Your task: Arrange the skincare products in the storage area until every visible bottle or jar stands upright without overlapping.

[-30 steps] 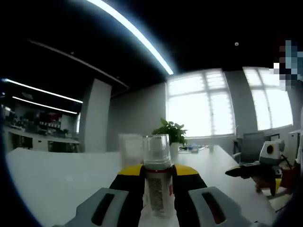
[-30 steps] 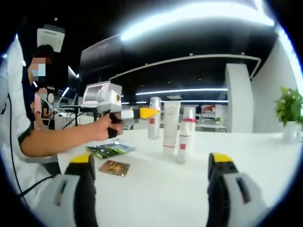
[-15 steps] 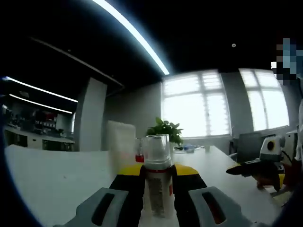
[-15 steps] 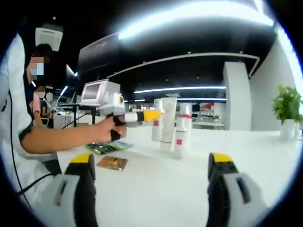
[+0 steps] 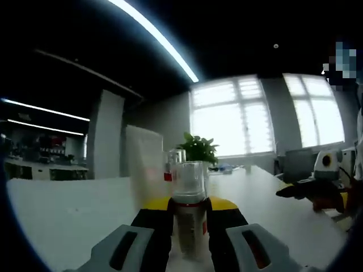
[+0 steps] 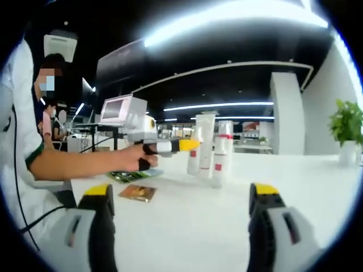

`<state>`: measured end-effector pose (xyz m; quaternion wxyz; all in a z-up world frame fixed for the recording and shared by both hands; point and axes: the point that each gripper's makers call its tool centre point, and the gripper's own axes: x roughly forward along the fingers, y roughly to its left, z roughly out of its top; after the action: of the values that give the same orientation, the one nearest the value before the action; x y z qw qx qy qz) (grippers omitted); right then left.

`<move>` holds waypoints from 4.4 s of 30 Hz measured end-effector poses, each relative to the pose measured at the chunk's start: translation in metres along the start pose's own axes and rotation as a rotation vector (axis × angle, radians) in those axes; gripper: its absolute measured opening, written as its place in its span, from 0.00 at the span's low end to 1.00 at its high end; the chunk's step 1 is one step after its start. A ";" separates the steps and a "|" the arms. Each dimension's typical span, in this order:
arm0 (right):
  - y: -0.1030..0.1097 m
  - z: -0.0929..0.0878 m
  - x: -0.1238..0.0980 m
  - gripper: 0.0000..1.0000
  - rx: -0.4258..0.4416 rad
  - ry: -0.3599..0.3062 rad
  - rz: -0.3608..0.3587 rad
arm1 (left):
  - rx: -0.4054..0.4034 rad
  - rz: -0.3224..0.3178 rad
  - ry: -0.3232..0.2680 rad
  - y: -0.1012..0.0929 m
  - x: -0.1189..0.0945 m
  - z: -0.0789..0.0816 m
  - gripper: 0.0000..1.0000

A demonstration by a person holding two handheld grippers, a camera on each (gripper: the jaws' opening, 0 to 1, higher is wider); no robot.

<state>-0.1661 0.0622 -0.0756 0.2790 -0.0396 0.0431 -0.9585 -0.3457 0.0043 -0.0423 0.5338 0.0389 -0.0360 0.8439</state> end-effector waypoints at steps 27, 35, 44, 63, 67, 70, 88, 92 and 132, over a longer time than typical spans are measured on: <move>0.002 -0.007 0.000 0.99 -0.002 0.024 0.025 | 0.071 0.002 0.019 -0.001 0.003 -0.015 0.22; 0.002 -0.007 0.000 0.99 -0.002 0.025 0.027 | 0.009 0.037 0.036 -0.005 0.003 -0.022 0.22; 0.002 -0.008 0.000 0.99 -0.002 0.027 0.027 | -0.006 0.044 0.036 -0.003 0.004 -0.022 0.22; 0.003 -0.008 0.000 0.98 0.012 0.028 0.043 | -0.065 0.020 0.046 0.006 0.000 -0.021 0.22; 0.004 -0.009 0.000 0.98 0.012 0.030 0.051 | -0.063 0.017 0.048 0.004 0.000 -0.022 0.23; 0.004 -0.008 -0.001 0.98 0.025 0.025 0.055 | -0.067 0.018 0.047 0.010 -0.001 -0.021 0.23; 0.004 -0.009 -0.001 0.97 0.033 0.025 0.062 | -0.049 0.024 0.064 0.006 -0.002 -0.023 0.27; 0.002 -0.007 -0.002 0.97 0.038 0.017 0.055 | -0.035 0.035 0.071 -0.006 -0.006 -0.021 0.26; 0.003 -0.008 0.003 0.87 0.013 0.081 0.048 | -0.002 0.038 0.059 -0.013 -0.030 0.008 0.33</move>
<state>-0.1684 0.0588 -0.0839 0.3000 0.0021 0.0490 -0.9527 -0.3206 -0.0181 -0.0373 0.5187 0.0127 -0.0218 0.8546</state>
